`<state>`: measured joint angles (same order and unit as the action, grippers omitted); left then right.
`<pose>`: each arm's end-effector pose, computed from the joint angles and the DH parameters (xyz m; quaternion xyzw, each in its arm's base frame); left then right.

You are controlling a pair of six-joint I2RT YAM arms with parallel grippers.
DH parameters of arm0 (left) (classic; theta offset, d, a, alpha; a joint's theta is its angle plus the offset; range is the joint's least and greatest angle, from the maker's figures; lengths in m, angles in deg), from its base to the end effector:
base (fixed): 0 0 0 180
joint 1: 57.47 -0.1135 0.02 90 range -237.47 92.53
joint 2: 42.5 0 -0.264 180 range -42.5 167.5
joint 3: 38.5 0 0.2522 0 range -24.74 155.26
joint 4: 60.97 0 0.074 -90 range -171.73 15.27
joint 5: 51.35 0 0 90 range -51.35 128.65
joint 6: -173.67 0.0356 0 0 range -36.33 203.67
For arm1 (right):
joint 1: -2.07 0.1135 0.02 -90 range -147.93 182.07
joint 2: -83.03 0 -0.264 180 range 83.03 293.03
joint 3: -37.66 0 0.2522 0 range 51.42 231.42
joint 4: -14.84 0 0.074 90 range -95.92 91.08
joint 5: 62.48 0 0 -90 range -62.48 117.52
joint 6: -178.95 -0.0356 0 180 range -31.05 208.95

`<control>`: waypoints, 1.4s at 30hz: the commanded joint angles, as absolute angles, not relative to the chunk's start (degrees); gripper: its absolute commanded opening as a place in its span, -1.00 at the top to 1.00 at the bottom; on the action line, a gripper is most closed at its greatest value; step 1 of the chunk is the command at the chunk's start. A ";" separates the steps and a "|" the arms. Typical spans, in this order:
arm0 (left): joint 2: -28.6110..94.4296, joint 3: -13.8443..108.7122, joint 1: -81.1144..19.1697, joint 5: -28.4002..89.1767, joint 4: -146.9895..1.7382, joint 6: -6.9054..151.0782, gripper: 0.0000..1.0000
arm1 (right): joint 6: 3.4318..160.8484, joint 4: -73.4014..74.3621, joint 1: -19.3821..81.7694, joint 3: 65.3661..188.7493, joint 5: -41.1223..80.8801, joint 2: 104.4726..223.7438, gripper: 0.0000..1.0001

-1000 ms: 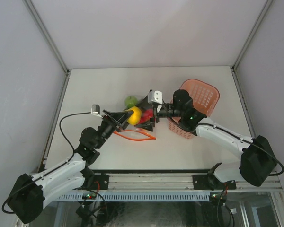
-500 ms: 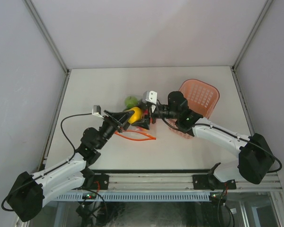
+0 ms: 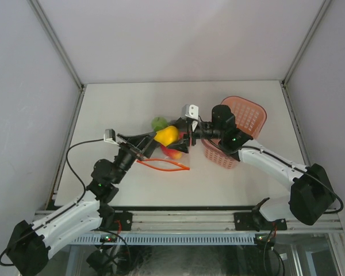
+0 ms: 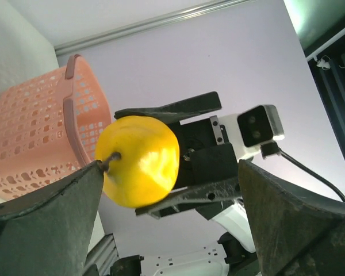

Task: Open the zip-top bag and remove the fake food
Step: Pick up the fake fruit from the zipper food storage bag, then place the fake fruit in the bin.

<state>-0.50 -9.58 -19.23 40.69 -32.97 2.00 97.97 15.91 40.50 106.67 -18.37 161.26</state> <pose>0.1385 -0.1075 0.2613 -0.2385 0.5608 -0.6808 0.4063 0.2292 0.2145 0.3175 -0.5137 0.5342 0.4380 0.5087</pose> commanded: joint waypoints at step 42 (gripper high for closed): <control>-19.19 -12.92 -22.93 30.71 -67.10 33.92 -0.92 | 109.21 -31.03 8.29 131.21 16.15 179.66 0.70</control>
